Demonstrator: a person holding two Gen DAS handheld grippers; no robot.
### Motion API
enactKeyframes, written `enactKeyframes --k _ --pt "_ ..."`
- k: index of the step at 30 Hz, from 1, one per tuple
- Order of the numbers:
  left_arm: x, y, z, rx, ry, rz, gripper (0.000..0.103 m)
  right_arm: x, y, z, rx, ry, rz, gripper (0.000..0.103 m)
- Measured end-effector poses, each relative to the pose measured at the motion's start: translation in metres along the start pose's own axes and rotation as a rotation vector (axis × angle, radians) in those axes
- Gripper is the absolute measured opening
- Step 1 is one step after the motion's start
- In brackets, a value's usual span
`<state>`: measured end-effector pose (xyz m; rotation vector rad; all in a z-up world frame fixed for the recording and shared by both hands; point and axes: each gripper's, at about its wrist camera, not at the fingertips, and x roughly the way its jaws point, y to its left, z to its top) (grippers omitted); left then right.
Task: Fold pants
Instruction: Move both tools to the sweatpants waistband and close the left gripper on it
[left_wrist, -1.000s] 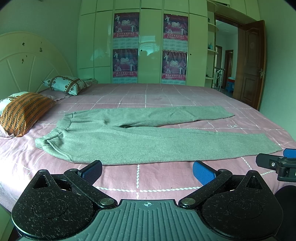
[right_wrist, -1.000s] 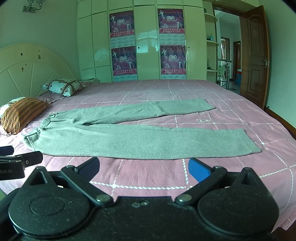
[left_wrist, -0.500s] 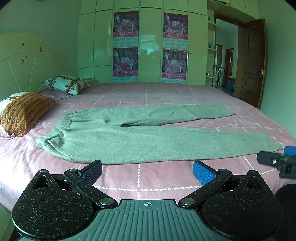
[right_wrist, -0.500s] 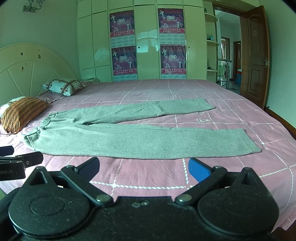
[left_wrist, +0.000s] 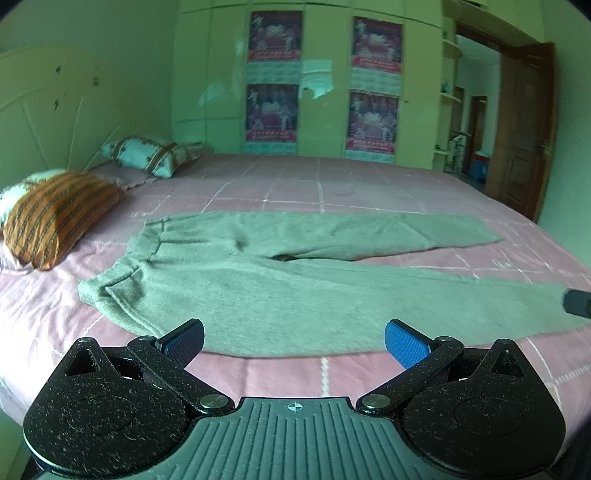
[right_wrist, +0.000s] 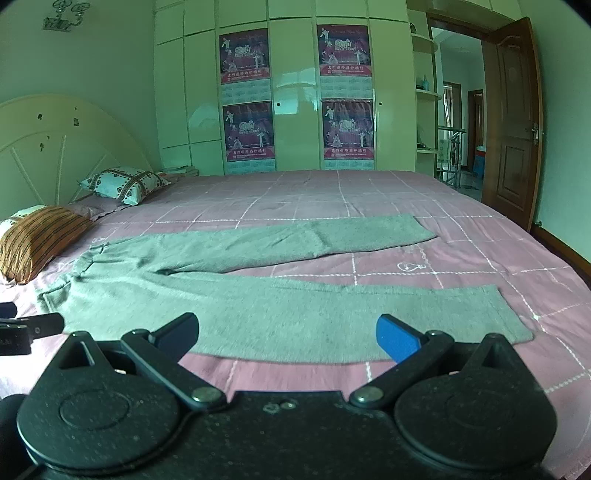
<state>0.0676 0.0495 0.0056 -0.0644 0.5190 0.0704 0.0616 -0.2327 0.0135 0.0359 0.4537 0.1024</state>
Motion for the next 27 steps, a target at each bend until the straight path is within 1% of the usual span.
enactKeyframes --k 4,8,12,16,18,20,22,23,24,26,27 --pt "0.03 0.024 0.014 -0.021 0.021 0.007 0.103 0.021 0.0 0.011 -0.005 0.017 0.013 0.097" --pt "0.068 0.052 0.03 0.016 0.053 0.055 0.103 0.052 0.009 0.024 -0.026 0.044 0.032 0.096" --pt "0.11 0.1 0.053 -0.027 0.086 0.078 0.103 0.09 0.022 0.045 -0.058 0.068 0.058 0.093" --pt "0.167 0.16 0.089 -0.095 0.083 0.129 0.103 0.133 0.036 0.07 -0.096 0.072 0.086 0.089" --pt "0.202 0.184 0.108 -0.082 0.092 0.138 0.103 0.159 0.043 0.083 -0.107 0.081 0.104 0.084" --pt "0.244 0.207 0.125 -0.059 0.118 0.158 0.103 0.184 0.052 0.095 -0.125 0.089 0.11 0.083" --pt "0.278 0.223 0.134 -0.063 0.144 0.17 0.099 0.212 0.062 0.105 -0.142 0.093 0.111 0.082" --pt "0.297 0.232 0.138 -0.074 0.157 0.17 0.092 0.225 0.066 0.11 -0.144 0.098 0.112 0.081" --pt "0.317 0.241 0.14 -0.093 0.173 0.16 0.09 0.238 0.069 0.113 -0.141 0.101 0.116 0.08" --pt "0.346 0.252 0.141 -0.112 0.199 0.16 0.088 0.261 0.074 0.118 -0.134 0.111 0.12 0.079" --pt "0.361 0.257 0.141 -0.118 0.205 0.158 0.088 0.273 0.076 0.121 -0.131 0.123 0.125 0.077"
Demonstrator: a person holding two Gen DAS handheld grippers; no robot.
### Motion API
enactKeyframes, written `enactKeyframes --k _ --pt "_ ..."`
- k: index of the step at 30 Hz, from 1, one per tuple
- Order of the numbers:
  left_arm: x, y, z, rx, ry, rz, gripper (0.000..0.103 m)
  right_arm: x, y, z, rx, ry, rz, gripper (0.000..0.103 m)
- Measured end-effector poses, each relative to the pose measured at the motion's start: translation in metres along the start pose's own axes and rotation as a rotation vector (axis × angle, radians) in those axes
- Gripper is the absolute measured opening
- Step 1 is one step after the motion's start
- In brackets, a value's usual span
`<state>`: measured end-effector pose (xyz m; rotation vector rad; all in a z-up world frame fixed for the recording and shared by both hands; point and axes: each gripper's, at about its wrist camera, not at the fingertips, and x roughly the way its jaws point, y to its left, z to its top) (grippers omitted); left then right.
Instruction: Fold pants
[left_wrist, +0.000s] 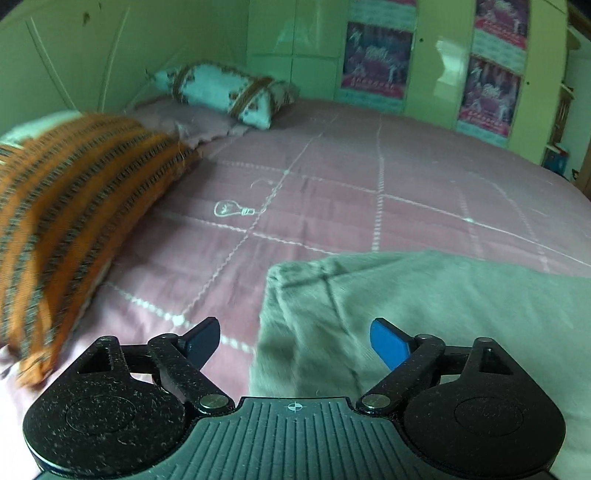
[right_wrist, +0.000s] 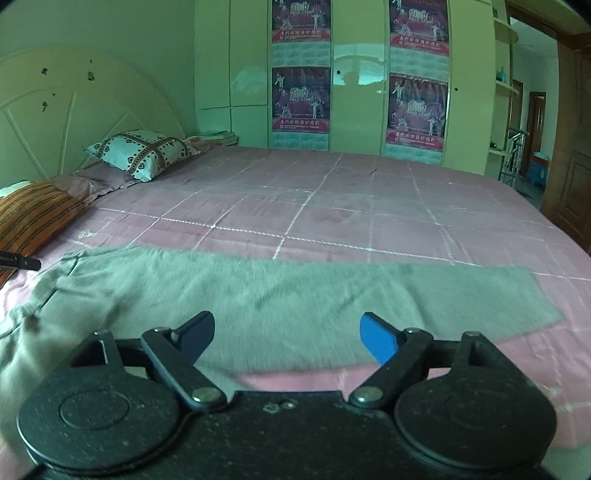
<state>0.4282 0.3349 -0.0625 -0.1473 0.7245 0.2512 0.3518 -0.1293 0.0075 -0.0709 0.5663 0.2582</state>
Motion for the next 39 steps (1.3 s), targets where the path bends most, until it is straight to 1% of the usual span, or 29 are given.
enactKeyframes --k 2,4,6,8,9,11,14,16,17,18,19,21,23,25,27,29,30,32,34,35,37,39 --pt "0.03 0.005 0.007 -0.016 0.025 -0.009 0.087 0.021 0.0 0.006 0.006 0.018 0.012 0.074" --pt "0.057 0.011 0.011 -0.029 0.052 -0.03 0.079 0.043 0.001 0.013 0.002 0.031 0.02 0.072" --pt "0.076 0.013 0.013 -0.037 0.073 -0.061 0.078 0.062 -0.001 0.018 -0.008 0.045 0.033 0.067" --pt "0.084 0.011 0.017 -0.027 0.071 -0.077 0.077 0.077 -0.003 0.021 -0.011 0.057 0.049 0.066" --pt "0.088 0.01 0.02 -0.022 0.07 -0.089 0.073 0.085 -0.005 0.022 -0.017 0.063 0.058 0.066" --pt "0.096 0.004 0.027 -0.016 0.08 -0.14 0.065 0.097 -0.008 0.023 -0.03 0.071 0.061 0.064" --pt "0.114 -0.011 0.03 0.052 0.109 -0.113 0.065 0.108 -0.018 0.022 -0.015 0.082 0.068 0.064" --pt "0.116 -0.013 0.03 0.03 0.107 -0.111 0.064 0.111 -0.024 0.02 -0.003 0.084 0.065 0.065" --pt "0.114 -0.012 0.03 0.023 0.103 -0.112 0.056 0.111 -0.028 0.019 0.006 0.087 0.066 0.065" --pt "0.111 -0.012 0.03 0.009 0.094 -0.121 0.046 0.111 -0.031 0.018 0.014 0.088 0.072 0.065" --pt "0.107 -0.009 0.028 -0.005 0.092 -0.141 0.038 0.113 -0.034 0.018 0.018 0.09 0.078 0.065" --pt "0.096 -0.004 0.025 -0.024 0.068 -0.149 0.033 0.12 -0.034 0.021 0.004 0.09 0.085 0.065" --pt "0.089 -0.007 0.026 -0.03 0.038 -0.147 0.031 0.127 -0.032 0.026 -0.015 0.081 0.091 0.065" --pt "0.084 -0.005 0.026 -0.061 0.017 -0.159 0.03 0.14 -0.028 0.033 -0.047 0.08 0.1 0.064" --pt "0.079 0.0 0.024 -0.072 0.013 -0.17 0.03 0.156 -0.022 0.041 -0.093 0.092 0.117 0.063" --pt "0.081 0.004 0.024 -0.078 0.031 -0.18 0.03 0.174 -0.016 0.048 -0.138 0.112 0.135 0.061" --pt "0.084 0.005 0.023 -0.078 0.043 -0.181 0.03 0.185 -0.012 0.052 -0.161 0.123 0.141 0.056" --pt "0.09 0.005 0.023 -0.073 0.062 -0.18 0.031 0.204 -0.008 0.057 -0.191 0.152 0.151 0.053" --pt "0.097 0.008 0.023 -0.098 0.087 -0.186 0.033 0.227 -0.005 0.058 -0.209 0.232 0.162 0.051" --pt "0.099 0.009 0.023 -0.103 0.091 -0.186 0.035 0.234 -0.002 0.056 -0.239 0.252 0.161 0.048" --pt "0.105 0.009 0.024 -0.099 0.111 -0.184 0.038 0.24 0.002 0.053 -0.302 0.24 0.158 0.05" --pt "0.108 0.008 0.026 -0.09 0.112 -0.176 0.044 0.245 0.004 0.052 -0.342 0.233 0.163 0.05"
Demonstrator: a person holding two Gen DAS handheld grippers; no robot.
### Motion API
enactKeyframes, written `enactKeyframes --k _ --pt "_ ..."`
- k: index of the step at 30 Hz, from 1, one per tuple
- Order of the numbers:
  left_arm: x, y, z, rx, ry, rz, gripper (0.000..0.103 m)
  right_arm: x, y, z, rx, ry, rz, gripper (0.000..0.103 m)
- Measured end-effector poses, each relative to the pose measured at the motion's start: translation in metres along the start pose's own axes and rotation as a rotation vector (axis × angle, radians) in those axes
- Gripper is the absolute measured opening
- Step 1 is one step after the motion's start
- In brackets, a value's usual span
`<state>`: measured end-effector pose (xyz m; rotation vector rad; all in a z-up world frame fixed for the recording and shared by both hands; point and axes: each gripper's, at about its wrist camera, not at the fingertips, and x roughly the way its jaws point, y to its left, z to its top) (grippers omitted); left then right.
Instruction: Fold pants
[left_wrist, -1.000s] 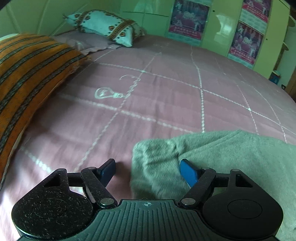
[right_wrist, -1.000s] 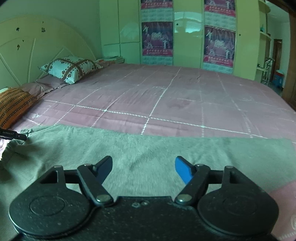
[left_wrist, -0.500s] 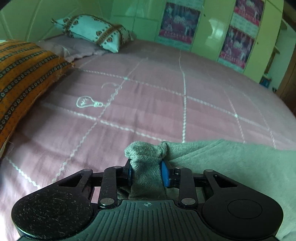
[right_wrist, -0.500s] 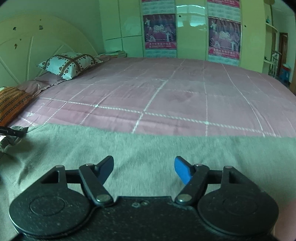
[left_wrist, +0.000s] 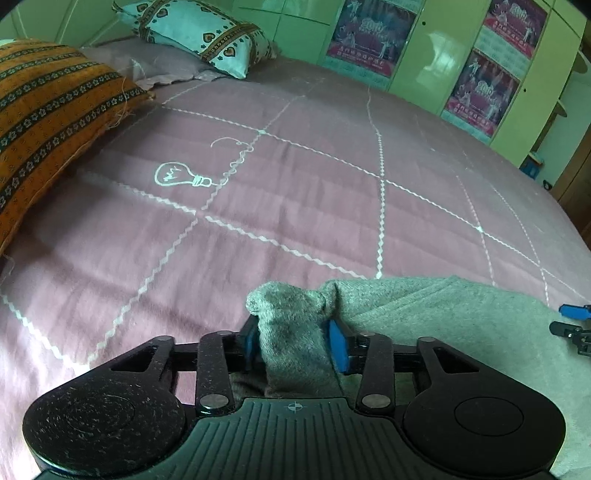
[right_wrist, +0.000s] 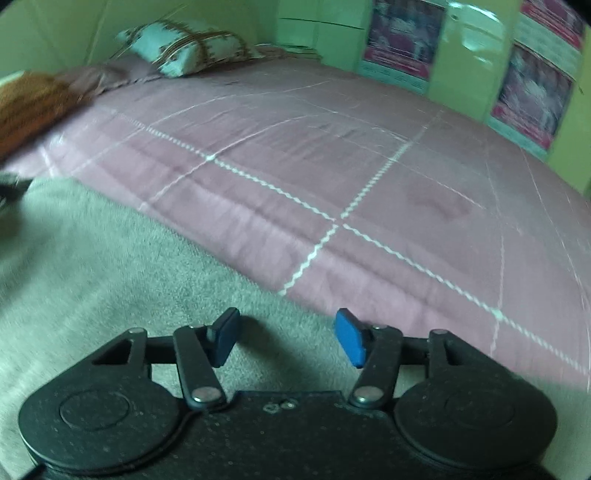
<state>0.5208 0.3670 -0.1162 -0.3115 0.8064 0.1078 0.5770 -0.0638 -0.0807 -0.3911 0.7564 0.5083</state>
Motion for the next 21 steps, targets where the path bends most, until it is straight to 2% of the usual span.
enactKeyframes --k 2,3,4,5,6,8,12,21 --pt "0.002 -0.002 0.001 0.009 0.0 0.01 0.044 0.005 0.0 0.0 -0.015 0.003 0.007 0.05" --pt "0.004 -0.003 0.0 0.017 -0.001 0.013 0.041 0.006 0.0 -0.001 -0.022 0.005 0.01 0.044" --pt "0.005 -0.004 -0.001 0.03 -0.001 0.015 0.038 0.007 0.001 0.0 -0.022 0.01 0.026 0.037" --pt "0.006 -0.006 -0.002 0.041 -0.003 0.011 0.033 0.007 0.003 0.002 -0.034 0.014 0.024 0.019" --pt "0.006 -0.007 -0.002 0.044 -0.006 0.008 0.032 0.007 0.007 0.004 -0.057 0.023 0.009 0.007" --pt "0.004 -0.008 -0.002 0.043 -0.018 0.008 0.03 0.007 0.011 0.007 -0.083 0.04 -0.005 0.002" --pt "-0.014 -0.006 -0.003 0.033 -0.064 -0.021 0.029 -0.016 0.004 0.009 -0.023 0.004 0.026 0.0" --pt "-0.091 -0.001 -0.009 0.078 -0.212 -0.151 0.029 -0.132 0.025 -0.017 -0.1 -0.129 0.032 0.0"
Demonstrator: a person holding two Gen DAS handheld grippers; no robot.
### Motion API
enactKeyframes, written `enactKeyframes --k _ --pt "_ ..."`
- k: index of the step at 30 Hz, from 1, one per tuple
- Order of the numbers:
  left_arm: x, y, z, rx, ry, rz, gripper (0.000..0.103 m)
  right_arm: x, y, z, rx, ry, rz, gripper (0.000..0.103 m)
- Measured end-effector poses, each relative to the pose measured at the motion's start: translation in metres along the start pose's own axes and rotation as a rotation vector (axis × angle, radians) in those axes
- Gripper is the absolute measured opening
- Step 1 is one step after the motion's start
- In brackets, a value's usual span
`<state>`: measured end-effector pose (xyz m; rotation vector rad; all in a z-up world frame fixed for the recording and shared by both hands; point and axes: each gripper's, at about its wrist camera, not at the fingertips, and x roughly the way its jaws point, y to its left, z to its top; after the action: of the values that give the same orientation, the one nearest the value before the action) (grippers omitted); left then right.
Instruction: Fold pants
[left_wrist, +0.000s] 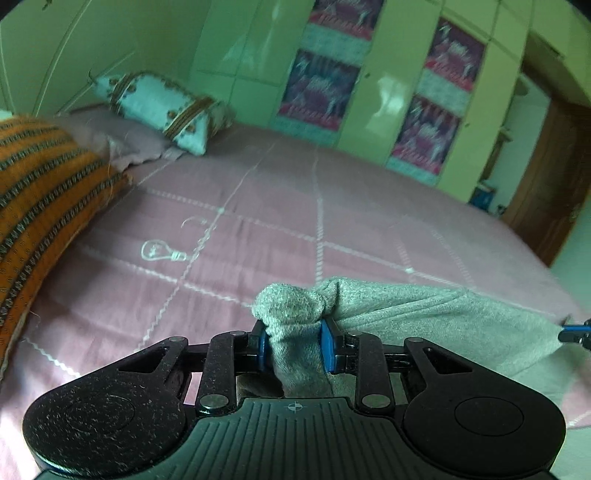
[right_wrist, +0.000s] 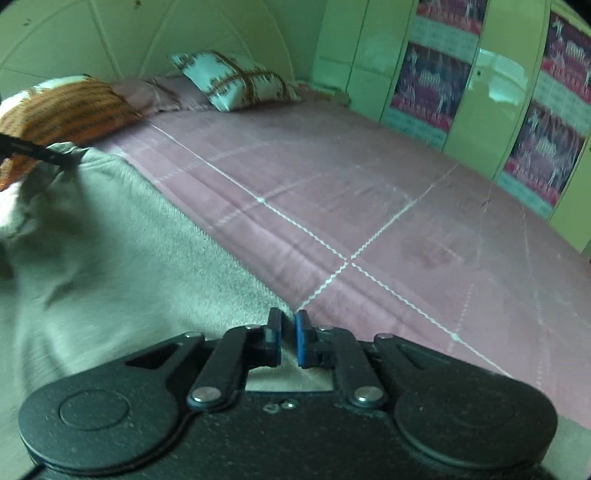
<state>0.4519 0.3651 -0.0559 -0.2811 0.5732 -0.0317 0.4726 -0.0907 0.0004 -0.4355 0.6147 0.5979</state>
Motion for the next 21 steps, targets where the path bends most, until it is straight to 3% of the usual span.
enactKeyframes --k 4,11,13,15,17,19,21 --pt "-0.048 -0.01 -0.014 0.066 -0.054 -0.043 0.029 -0.058 0.032 -0.019 -0.038 -0.039 -0.022 0.0" --pt "-0.116 -0.006 -0.079 0.106 -0.032 -0.079 0.029 -0.132 0.112 -0.085 -0.116 -0.025 -0.075 0.0" --pt "-0.128 -0.004 -0.103 0.072 -0.017 -0.073 0.03 -0.14 0.134 -0.109 -0.112 0.001 -0.066 0.0" --pt "-0.142 0.001 -0.121 0.034 -0.016 -0.044 0.047 -0.144 0.156 -0.129 -0.125 0.026 -0.069 0.0" --pt "-0.155 0.01 -0.135 -0.051 0.0 -0.016 0.048 -0.152 0.171 -0.144 -0.118 0.03 -0.104 0.001" --pt "-0.166 0.015 -0.147 -0.103 0.028 0.041 0.048 -0.163 0.175 -0.151 -0.032 0.018 -0.095 0.004" --pt "-0.18 0.017 -0.156 -0.154 0.033 0.053 0.048 -0.17 0.17 -0.155 0.042 0.016 -0.11 0.004"
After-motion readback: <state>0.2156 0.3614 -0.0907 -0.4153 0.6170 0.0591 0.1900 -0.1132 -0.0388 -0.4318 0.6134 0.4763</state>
